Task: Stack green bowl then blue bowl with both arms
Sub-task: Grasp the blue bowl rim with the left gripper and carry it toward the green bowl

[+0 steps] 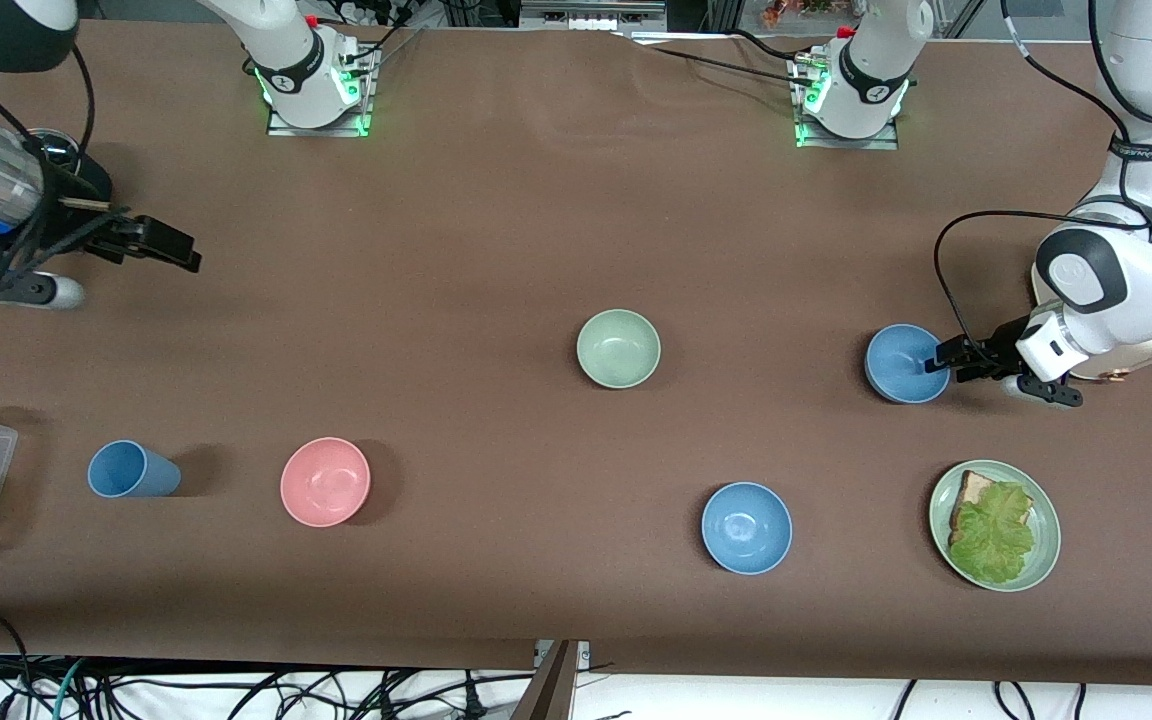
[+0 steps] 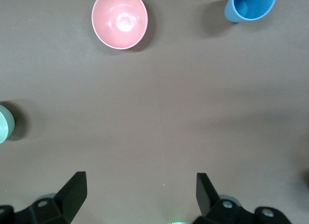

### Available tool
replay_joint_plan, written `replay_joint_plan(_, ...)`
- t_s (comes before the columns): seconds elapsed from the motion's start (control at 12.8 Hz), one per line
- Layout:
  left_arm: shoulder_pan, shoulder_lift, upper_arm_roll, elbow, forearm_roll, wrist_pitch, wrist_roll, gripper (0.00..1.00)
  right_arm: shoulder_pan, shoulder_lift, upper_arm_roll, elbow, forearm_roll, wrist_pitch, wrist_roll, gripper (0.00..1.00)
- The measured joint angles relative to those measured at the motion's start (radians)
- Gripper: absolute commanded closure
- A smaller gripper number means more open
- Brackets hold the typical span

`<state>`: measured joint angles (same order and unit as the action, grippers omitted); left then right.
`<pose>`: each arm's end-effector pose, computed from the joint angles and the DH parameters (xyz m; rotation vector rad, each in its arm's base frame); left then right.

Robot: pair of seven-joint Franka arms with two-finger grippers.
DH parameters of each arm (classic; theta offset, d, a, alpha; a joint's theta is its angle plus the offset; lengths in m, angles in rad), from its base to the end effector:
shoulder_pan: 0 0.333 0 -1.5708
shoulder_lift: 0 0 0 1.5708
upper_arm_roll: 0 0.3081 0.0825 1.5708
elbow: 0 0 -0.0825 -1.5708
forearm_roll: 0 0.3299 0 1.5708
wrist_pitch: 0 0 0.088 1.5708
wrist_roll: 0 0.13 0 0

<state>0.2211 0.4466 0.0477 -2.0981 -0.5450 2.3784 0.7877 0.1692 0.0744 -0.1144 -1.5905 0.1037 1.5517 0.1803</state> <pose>0.5141 0.1276 0.2081 2.7828 -0.1301 0.0365 0.5124 0.0437 0.5470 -3.0481 0.1977 0.1882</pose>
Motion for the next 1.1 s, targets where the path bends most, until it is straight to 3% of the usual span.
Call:
replay_joint_plan(0.24,0.000,-0.008,0.000,-0.001,0.000,-0.002,0.000,1.00,-0.102,-0.002,0.062,-0.014,0.000,-0.003,-0.031,0.00)
replay_joint_plan(0.78,-0.026,-0.099,-0.018,0.038,0.002,-0.179,-0.122,1.00,-0.110,-0.003,0.075,-0.015,-0.006,-0.002,-0.036,0.00)
replay_joint_plan(1.1,-0.143,-0.163,-0.131,0.096,0.095,-0.194,-0.419,1.00,-0.115,-0.002,0.074,-0.010,-0.009,-0.003,-0.036,0.00)
